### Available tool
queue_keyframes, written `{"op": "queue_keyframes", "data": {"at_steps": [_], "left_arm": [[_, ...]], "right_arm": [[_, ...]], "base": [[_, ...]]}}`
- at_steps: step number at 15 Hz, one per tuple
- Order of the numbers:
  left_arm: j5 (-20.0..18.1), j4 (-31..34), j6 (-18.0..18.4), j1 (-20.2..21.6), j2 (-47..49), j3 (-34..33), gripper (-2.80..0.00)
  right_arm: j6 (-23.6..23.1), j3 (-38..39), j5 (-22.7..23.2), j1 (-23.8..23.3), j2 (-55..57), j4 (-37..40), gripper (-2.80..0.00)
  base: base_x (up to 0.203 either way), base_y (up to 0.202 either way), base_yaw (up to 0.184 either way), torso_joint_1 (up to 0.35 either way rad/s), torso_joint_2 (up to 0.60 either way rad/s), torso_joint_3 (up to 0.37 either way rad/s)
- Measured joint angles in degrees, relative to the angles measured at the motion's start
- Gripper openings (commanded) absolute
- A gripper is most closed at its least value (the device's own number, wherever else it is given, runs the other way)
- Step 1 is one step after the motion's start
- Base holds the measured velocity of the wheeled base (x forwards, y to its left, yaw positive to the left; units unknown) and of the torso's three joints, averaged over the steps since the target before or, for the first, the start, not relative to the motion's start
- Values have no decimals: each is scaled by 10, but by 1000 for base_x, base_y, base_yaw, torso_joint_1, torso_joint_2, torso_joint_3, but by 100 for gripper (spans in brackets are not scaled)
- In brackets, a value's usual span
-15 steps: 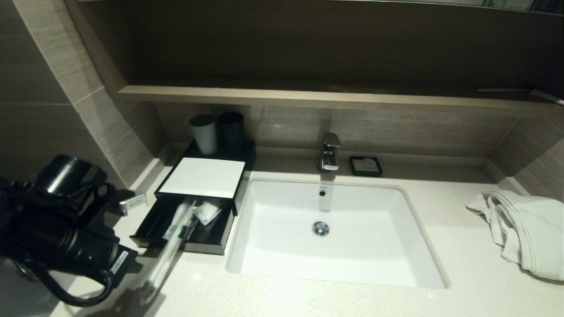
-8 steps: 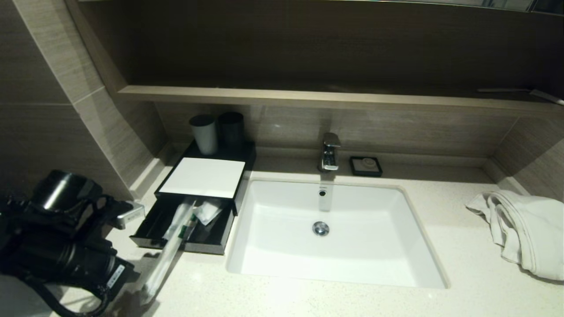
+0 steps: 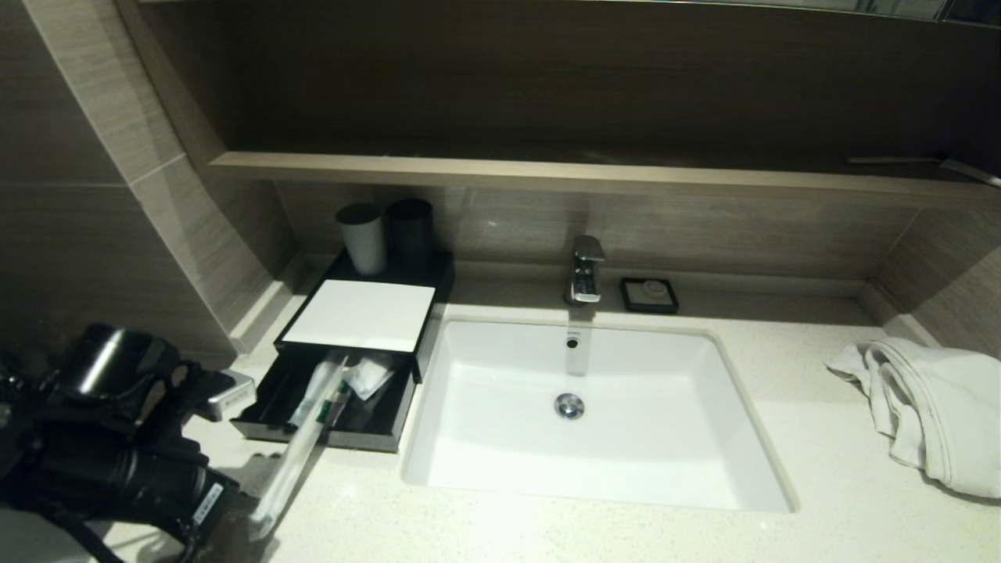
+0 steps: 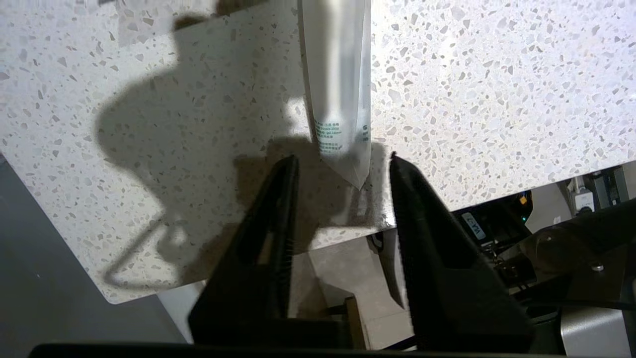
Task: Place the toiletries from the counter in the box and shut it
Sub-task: Place the bathroom toiletry into the drawer
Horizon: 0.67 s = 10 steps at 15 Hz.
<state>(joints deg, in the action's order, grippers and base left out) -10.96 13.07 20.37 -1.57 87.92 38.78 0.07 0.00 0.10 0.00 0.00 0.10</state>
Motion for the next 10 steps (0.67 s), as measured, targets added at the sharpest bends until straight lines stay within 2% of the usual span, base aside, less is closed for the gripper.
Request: {"op": "queue_keyframes", "data": {"at_steps": [5, 10], "left_arm": [[0, -8, 0, -1, 11, -9, 0], [-2, -111, -1, -1, 35, -60, 0]], "right_arm": [[0, 0, 0, 0, 0, 0, -280], [0, 0, 0, 0, 0, 0, -280]], "base": [[0, 0, 0, 0, 0, 0], [0, 0, 0, 0, 0, 0]]}}
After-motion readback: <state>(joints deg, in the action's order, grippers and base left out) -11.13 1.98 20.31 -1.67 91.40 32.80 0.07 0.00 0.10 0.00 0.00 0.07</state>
